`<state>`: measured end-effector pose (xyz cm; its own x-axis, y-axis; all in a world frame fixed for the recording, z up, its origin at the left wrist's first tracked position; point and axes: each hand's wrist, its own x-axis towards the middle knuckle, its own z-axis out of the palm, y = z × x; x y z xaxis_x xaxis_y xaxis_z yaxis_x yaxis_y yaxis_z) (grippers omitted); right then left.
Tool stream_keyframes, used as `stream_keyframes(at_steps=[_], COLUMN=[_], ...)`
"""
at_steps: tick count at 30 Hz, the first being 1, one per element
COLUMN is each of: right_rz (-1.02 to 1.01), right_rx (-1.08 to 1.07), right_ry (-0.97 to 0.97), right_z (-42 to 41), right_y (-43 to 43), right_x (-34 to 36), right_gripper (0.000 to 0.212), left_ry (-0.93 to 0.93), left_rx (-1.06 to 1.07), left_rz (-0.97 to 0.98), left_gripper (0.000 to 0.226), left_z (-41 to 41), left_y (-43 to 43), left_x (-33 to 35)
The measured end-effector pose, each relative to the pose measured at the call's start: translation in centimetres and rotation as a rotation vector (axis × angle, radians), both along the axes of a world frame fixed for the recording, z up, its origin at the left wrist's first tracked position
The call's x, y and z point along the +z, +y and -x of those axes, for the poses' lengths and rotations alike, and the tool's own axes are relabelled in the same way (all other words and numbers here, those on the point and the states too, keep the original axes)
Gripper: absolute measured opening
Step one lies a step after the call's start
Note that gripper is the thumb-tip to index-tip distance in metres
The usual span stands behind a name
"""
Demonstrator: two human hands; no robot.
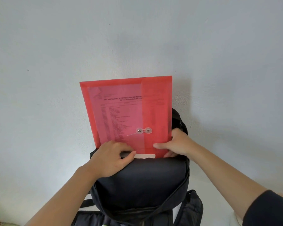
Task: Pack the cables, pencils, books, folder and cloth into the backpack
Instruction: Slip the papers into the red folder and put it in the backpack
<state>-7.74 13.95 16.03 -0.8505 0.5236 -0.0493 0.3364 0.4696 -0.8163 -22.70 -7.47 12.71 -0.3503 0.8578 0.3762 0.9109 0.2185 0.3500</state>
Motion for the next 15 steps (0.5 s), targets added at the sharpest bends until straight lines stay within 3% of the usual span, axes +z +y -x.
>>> stream_keyframes(at_steps=[3, 8, 13, 15], right_rz=[-0.073, -0.149, -0.002, -0.085], right_rx=[-0.068, -0.023, -0.119, -0.126], right_ry=[0.145, -0.023, 0.291, 0.264], right_z=[-0.4, -0.8, -1.2, -1.1], right_y=[0.0, -0.5, -0.1, -0.4], right_x=[0.1, -0.6, -0.5, -1.3], right_gripper=[0.033, 0.045, 0.032, 0.024], left_ry=[0.025, 0.081, 0.062, 0.076], left_rx=[-0.007, 0.038, 0.035, 0.036], left_rz=[-0.049, -0.139, -0.136, -0.149], left_gripper=[0.041, 0.039, 0.043, 0.042], left_z=[-0.2, -0.5, -0.5, -0.5], left_y=[-0.2, -0.1, 0.0, -0.1], left_x=[-0.4, -1.2, -1.3, -1.4])
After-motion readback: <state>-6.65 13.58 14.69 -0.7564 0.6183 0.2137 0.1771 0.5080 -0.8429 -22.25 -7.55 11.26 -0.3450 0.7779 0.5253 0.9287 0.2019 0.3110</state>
